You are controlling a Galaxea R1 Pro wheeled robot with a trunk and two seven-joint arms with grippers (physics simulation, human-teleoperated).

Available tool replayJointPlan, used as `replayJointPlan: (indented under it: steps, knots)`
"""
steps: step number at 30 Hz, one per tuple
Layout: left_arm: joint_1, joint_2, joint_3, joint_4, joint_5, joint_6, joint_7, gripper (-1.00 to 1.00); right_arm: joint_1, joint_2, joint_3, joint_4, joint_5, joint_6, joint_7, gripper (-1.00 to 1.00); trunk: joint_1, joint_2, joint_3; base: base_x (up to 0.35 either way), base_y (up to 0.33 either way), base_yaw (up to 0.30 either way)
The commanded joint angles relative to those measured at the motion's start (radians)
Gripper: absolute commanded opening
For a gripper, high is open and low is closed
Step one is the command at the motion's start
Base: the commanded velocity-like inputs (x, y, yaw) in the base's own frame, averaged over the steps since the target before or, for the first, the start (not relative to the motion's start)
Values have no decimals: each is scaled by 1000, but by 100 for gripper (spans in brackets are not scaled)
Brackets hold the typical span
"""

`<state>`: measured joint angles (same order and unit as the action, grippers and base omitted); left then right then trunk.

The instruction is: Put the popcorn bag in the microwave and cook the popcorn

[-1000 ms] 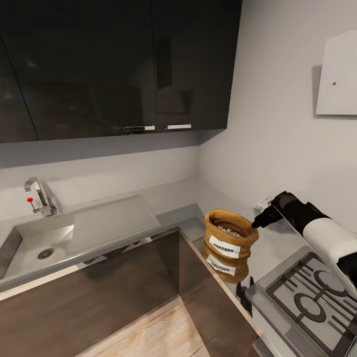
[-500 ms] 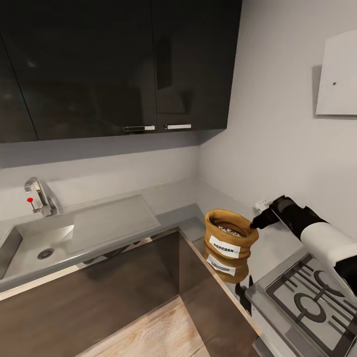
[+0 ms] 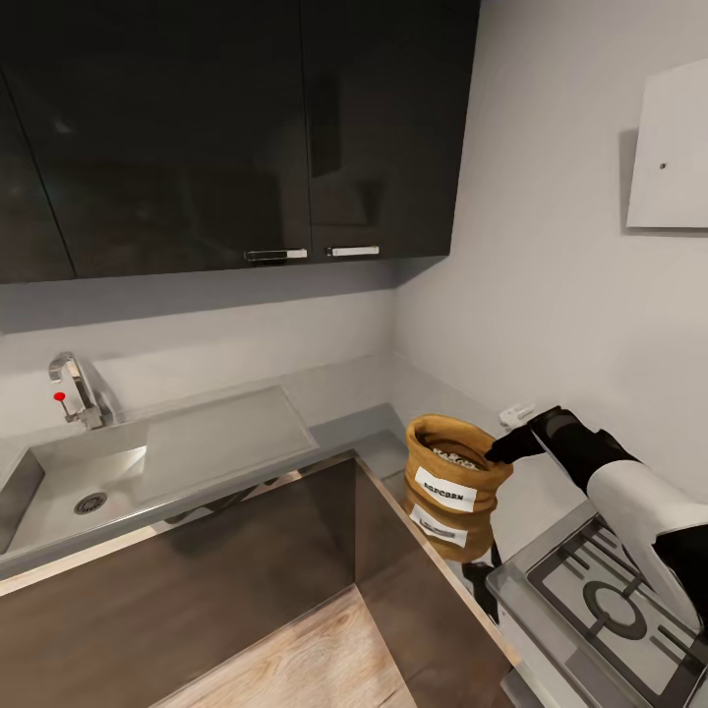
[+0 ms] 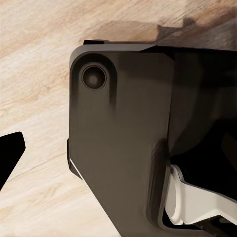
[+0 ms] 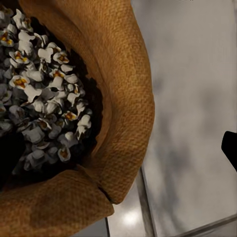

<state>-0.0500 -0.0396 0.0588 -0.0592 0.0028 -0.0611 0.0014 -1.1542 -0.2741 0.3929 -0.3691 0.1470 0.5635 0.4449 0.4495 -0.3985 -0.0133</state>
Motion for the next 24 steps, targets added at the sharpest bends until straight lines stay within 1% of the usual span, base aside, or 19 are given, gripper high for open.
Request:
replayJointPlan:
  steps: [1, 5, 7, 10, 14, 16, 21, 24]
  knots:
    - [-1, 0, 6, 1, 0, -3, 0, 100, -1, -1, 1, -2, 10, 3, 8, 100, 1, -1, -1, 0, 0, 0]
    - [-1, 0, 6, 1, 0, -3, 0, 100, 0, 0, 1, 0, 11, 1, 8, 100, 1, -1, -1, 0, 0, 0]
    - [-1, 0, 6, 1, 0, -3, 0, 100, 0, 0, 1, 26, 9, -5, 7, 100, 1, -1, -1, 0, 0, 0]
    - [-1, 0, 6, 1, 0, -3, 0, 100, 1, 1, 0, 69, 9, -53, 6, 100, 1, -1, -1, 0, 0, 0]
    - [-1, 0, 6, 1, 0, -3, 0, 100, 1, 1, 0, 97, 8, -85, 5, 100, 1, -1, -1, 0, 0, 0]
    - [-1, 0, 6, 1, 0, -3, 0, 100, 1, 2, 0, 99, 8, -90, 5, 100, 1, -1, -1, 0, 0, 0]
    - [-1, 0, 6, 1, 0, -3, 0, 100, 2, 17, 0, 103, 8, -92, 3, 100, 1, -1, -1, 0, 0, 0]
    - [-1, 0, 6, 1, 0, -3, 0, 100, 6, 20, 0, 105, 8, -93, -11, 100, 1, -1, -1, 0, 0, 0]
